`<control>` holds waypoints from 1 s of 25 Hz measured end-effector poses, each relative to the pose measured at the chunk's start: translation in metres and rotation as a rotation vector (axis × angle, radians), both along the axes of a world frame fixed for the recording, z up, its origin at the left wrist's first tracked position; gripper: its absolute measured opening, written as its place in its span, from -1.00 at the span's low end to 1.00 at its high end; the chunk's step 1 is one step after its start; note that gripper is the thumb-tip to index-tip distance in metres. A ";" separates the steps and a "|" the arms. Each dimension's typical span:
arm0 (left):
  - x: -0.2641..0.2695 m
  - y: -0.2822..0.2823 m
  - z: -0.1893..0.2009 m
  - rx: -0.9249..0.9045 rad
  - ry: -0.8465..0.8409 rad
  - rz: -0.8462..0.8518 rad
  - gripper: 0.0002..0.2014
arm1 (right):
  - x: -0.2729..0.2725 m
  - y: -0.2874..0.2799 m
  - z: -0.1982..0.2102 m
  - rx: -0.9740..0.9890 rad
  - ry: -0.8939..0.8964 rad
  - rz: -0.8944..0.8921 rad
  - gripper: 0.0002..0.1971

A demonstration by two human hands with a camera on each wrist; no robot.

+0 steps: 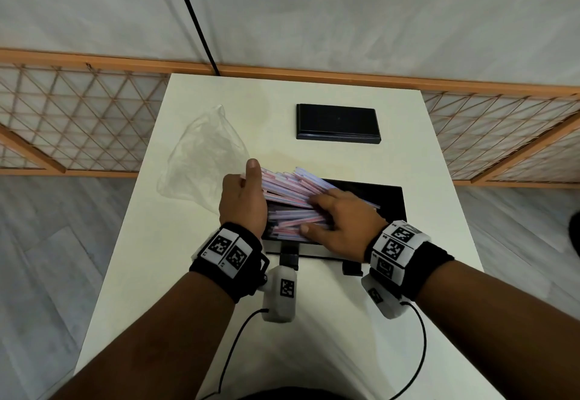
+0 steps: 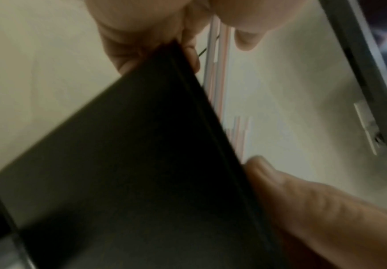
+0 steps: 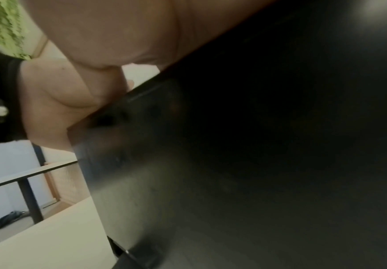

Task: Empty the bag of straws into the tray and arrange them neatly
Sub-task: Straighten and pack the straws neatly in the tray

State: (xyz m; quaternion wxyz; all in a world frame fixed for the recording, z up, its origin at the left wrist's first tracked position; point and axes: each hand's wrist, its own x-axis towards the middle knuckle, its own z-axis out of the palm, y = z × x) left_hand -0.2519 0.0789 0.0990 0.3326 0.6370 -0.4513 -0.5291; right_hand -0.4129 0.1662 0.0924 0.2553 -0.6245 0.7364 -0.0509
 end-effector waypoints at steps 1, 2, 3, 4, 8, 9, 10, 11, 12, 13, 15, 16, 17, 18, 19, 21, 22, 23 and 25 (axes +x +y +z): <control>-0.001 0.001 0.002 0.010 0.038 0.030 -0.53 | 0.003 -0.002 0.000 0.012 0.005 0.001 -0.16; -0.001 0.000 0.004 0.005 0.067 0.051 -0.56 | 0.005 -0.005 -0.002 0.033 0.036 0.010 -0.14; -0.002 -0.001 0.006 -0.001 0.079 0.056 -0.59 | 0.009 -0.007 -0.003 0.062 0.079 0.020 -0.13; -0.002 -0.002 0.006 -0.001 0.078 0.043 -0.61 | 0.012 -0.009 -0.004 0.091 0.103 0.020 -0.15; -0.005 -0.001 0.004 -0.011 0.078 -0.005 -0.64 | 0.017 -0.014 -0.006 0.145 0.077 0.030 -0.34; -0.005 0.001 0.003 -0.022 0.078 0.002 -0.64 | 0.018 -0.015 -0.005 0.159 0.092 0.031 -0.38; -0.005 0.002 0.002 -0.034 0.080 0.011 -0.64 | 0.019 -0.015 -0.005 0.165 0.107 0.023 -0.43; -0.006 0.002 -0.002 -0.047 0.088 0.028 -0.64 | 0.021 -0.015 -0.003 0.152 0.121 0.015 -0.47; -0.005 0.000 -0.006 -0.063 0.104 0.046 -0.65 | 0.023 -0.015 -0.002 0.120 0.128 0.013 -0.51; -0.005 -0.002 -0.009 -0.079 0.130 0.069 -0.67 | 0.025 -0.016 0.001 0.070 0.126 0.015 -0.53; -0.004 -0.005 -0.009 -0.084 0.234 0.113 -0.75 | 0.025 -0.016 0.007 -0.019 0.107 0.015 -0.51; -0.004 -0.005 -0.008 -0.071 0.231 0.088 -0.78 | 0.025 -0.015 0.009 -0.036 0.117 0.014 -0.51; -0.003 -0.003 -0.007 -0.061 0.142 0.023 -0.79 | 0.024 -0.013 0.010 -0.041 0.144 0.016 -0.51; -0.003 0.000 -0.006 -0.043 0.049 -0.048 -0.73 | 0.024 -0.010 0.011 -0.034 0.174 0.018 -0.49; -0.002 0.002 -0.007 -0.017 -0.019 -0.102 -0.61 | 0.023 -0.006 0.011 -0.030 0.187 0.016 -0.46; 0.000 0.005 -0.006 0.066 0.023 -0.121 -0.33 | 0.018 0.004 0.011 -0.068 0.146 0.007 -0.39; 0.002 0.005 -0.004 0.103 0.076 -0.096 -0.19 | 0.013 0.010 0.012 -0.118 0.107 -0.011 -0.38; 0.003 0.005 -0.002 0.123 0.131 -0.069 -0.05 | 0.006 0.016 0.013 -0.168 0.075 -0.047 -0.37; 0.005 0.002 -0.010 0.141 0.186 -0.040 0.05 | -0.010 0.025 0.014 -0.177 0.081 -0.153 -0.33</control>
